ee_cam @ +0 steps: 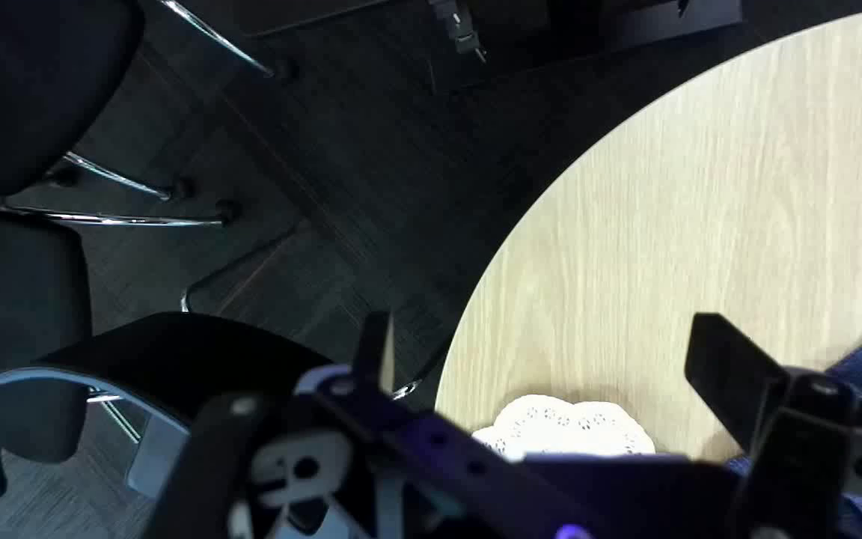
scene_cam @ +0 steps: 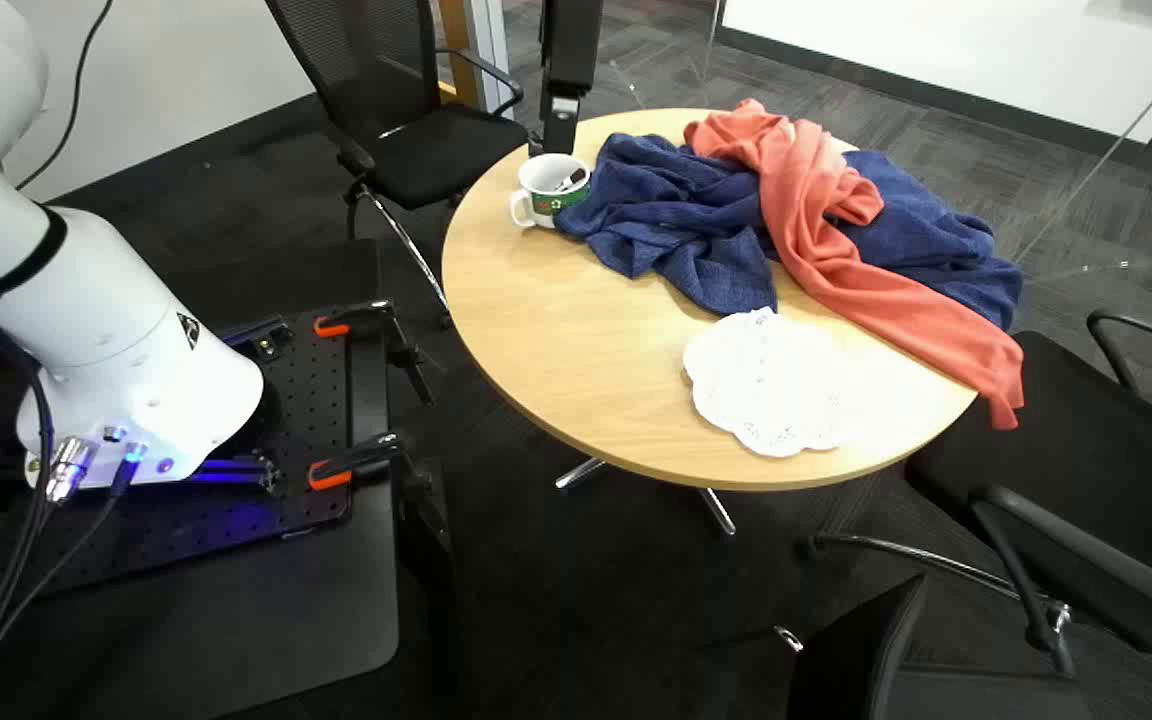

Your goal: Remove the marker from the mug cup and place it on the table

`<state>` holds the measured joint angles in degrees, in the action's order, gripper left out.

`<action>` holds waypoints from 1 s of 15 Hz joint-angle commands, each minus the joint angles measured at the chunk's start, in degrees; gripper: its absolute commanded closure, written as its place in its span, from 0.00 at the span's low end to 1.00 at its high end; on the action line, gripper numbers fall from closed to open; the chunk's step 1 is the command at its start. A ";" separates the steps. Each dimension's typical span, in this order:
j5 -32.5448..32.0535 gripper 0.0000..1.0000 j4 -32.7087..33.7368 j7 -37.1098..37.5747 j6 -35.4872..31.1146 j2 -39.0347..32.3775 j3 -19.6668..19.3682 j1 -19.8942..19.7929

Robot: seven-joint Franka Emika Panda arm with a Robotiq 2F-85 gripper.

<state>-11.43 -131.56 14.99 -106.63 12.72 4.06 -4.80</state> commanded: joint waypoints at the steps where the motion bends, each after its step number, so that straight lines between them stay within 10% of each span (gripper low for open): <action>1: -0.20 0.00 0.08 0.16 0.12 -0.03 -1.01 1.07; 15: 9.97 0.00 -4.87 1.50 -9.30 2.27 1.11 6.72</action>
<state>-5.07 -133.62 14.99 -112.09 12.99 4.46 0.19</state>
